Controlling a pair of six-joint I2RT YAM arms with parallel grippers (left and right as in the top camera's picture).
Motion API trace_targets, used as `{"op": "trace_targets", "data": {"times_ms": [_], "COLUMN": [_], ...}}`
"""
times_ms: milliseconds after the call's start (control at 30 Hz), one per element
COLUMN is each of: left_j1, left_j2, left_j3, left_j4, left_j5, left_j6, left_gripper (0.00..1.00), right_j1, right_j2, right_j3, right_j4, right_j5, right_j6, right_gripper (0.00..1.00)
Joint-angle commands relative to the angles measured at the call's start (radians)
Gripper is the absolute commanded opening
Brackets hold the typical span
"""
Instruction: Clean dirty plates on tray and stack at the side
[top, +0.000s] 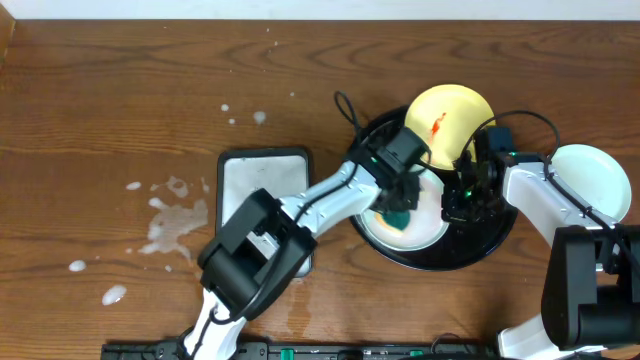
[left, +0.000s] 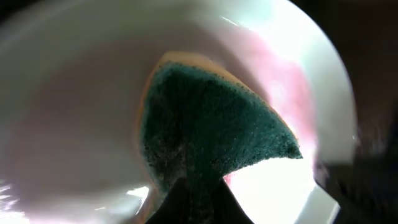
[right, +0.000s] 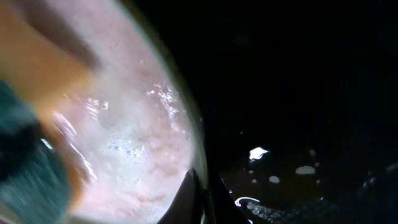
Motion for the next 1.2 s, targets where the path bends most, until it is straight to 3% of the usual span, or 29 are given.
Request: {"op": "trace_targets", "data": {"times_ms": [0,267,433,500,633,967,1167], "left_j1": [-0.085,-0.089,-0.055,-0.032,-0.01,0.006,0.092], "left_j2": [0.069,0.069,0.063,0.044,0.014,-0.177,-0.33], "left_j3": [-0.026,-0.026,-0.026,-0.02,0.013,0.113,0.111], "left_j4": [0.003,-0.031,-0.212,-0.301,-0.377,-0.462,-0.613], "left_j5": [0.153,0.116,-0.193,-0.392,-0.543,-0.494,-0.494], "left_j6": [0.013,0.054,0.018,-0.011,-0.022,-0.022,-0.021], "left_gripper": [0.08,0.08,0.08,0.08,0.07,0.08,0.08], "right_j1": [-0.002,-0.002,-0.002,-0.002,-0.002,-0.002,-0.002], "right_j2": [0.011,0.011,0.011,0.011,0.011,-0.003,-0.109], "right_j3": [-0.012,-0.012,-0.012,-0.012,-0.012,-0.011,-0.01], "right_j4": [-0.007,-0.012,-0.012,-0.011,-0.009,0.008,0.025], "right_j5": [0.025,0.025,0.025,0.025,0.025,0.025,0.04], "right_j6": [-0.009,-0.009,-0.009,-0.01,-0.01,-0.02,-0.013], "right_gripper": [0.01,0.01,0.01,0.01,0.01,0.01,0.01]}}
